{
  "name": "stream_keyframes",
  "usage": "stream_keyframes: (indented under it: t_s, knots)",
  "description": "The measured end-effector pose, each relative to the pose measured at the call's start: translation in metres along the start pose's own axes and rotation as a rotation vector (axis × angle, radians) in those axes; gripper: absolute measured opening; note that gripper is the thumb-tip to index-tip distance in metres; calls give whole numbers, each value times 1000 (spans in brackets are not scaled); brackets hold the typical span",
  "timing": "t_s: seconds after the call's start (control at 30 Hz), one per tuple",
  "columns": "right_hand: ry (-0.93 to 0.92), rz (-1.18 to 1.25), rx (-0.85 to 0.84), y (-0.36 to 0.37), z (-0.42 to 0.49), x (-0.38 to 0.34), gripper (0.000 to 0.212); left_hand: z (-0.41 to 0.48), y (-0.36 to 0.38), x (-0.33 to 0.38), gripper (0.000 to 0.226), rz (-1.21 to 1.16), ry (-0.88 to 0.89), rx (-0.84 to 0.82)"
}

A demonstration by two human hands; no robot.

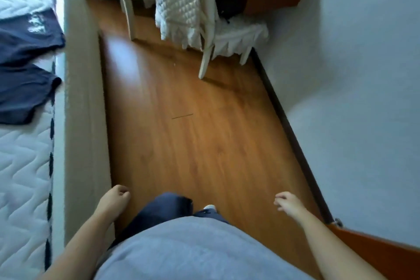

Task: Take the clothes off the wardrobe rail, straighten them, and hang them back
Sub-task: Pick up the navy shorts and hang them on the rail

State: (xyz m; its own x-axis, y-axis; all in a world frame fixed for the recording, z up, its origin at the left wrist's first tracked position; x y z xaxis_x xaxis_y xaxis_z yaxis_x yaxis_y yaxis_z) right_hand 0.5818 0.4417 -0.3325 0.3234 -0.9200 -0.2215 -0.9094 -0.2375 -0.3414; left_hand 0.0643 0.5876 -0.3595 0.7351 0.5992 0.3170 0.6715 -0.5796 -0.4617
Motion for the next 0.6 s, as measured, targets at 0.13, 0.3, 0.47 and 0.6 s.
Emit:
stream_keyframes:
  t_s: [0.13,0.3,0.47,0.6]
  knots:
    - [-129,-162,-41,-5,28,-116,25,-17,-30,1,19,-168,-51,69]
    - [-255,-331,-129,31,58,-265,20,0,-76,0,18,-601,-125,173]
    - [-364,-436,-165,71,70,-427,19,56,-158,32,18,-718,-133,194]
    - [-452,-445,-202,100,68,-564,20,89,-239,85,16,-643,-43,229]
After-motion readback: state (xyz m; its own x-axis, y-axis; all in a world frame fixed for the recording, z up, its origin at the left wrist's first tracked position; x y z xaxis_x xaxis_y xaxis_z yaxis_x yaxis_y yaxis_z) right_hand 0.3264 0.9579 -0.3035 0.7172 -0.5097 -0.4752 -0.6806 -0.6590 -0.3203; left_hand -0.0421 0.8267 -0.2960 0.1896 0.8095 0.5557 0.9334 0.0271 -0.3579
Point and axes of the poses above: each hand's wrist, its own z-axis towards the middle knuckle, its own y-axis out of the palm, x = y × z, the point moved 8 cm from there along z, towards the middle knuckle, and after that the axes turned 12 degrees about -x, right-handed, at the moved point
